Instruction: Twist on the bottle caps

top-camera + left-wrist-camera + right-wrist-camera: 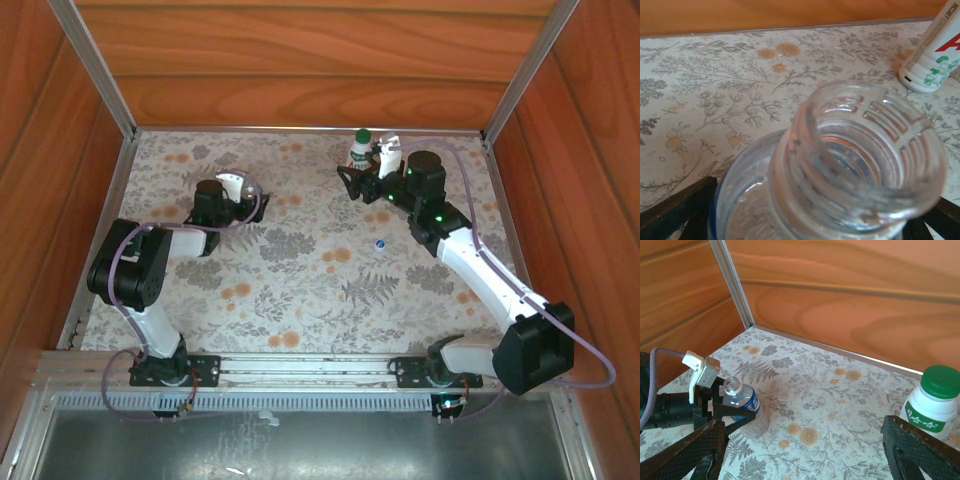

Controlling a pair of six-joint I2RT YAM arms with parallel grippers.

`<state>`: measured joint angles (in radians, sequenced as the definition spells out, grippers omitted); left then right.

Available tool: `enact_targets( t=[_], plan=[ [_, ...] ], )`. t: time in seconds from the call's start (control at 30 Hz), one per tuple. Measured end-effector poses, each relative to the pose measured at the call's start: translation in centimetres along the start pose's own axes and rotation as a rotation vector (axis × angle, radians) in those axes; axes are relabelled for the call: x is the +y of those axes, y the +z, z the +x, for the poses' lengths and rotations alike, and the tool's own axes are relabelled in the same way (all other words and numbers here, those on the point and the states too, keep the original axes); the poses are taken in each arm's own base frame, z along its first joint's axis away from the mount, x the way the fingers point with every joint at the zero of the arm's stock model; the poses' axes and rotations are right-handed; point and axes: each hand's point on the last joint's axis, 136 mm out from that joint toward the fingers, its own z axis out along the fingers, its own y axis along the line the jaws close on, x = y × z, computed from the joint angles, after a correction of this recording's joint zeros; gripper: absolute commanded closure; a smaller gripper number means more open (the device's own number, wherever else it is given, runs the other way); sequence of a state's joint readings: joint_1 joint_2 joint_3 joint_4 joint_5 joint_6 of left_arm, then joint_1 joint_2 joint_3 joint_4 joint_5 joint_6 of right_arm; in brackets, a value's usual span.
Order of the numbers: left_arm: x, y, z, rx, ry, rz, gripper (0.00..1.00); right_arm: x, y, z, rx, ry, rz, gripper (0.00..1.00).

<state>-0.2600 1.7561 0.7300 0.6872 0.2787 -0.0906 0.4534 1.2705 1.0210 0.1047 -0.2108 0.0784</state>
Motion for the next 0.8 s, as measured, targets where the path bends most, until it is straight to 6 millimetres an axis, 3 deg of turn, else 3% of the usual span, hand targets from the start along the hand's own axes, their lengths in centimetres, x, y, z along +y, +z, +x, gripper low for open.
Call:
enact_targets(
  t=[0.33,0.53,0.7,0.8],
  plan=[
    [-0.5,0.0,-0.1,-0.006,0.018,0.027,0.34,0.1,-0.3,0.0,-0.004,0.006,-0.001,0.16],
    [-1.3,-0.5,-0.1,-0.012,0.036,0.071,0.35,0.4,-1.2,0.4,-0.006,0.025,-0.002,0.16],
    [-3.5,-1.2,0.6,0.002,0.063,0.151,0.34,0.6,-2.6,1.5,-0.003,0.056,0.007,0.17],
    [-6.4,-1.5,1.3,0.015,0.116,0.223,0.34,0.3,-3.7,3.2,0.012,0.080,0.037,0.18]
  ],
)
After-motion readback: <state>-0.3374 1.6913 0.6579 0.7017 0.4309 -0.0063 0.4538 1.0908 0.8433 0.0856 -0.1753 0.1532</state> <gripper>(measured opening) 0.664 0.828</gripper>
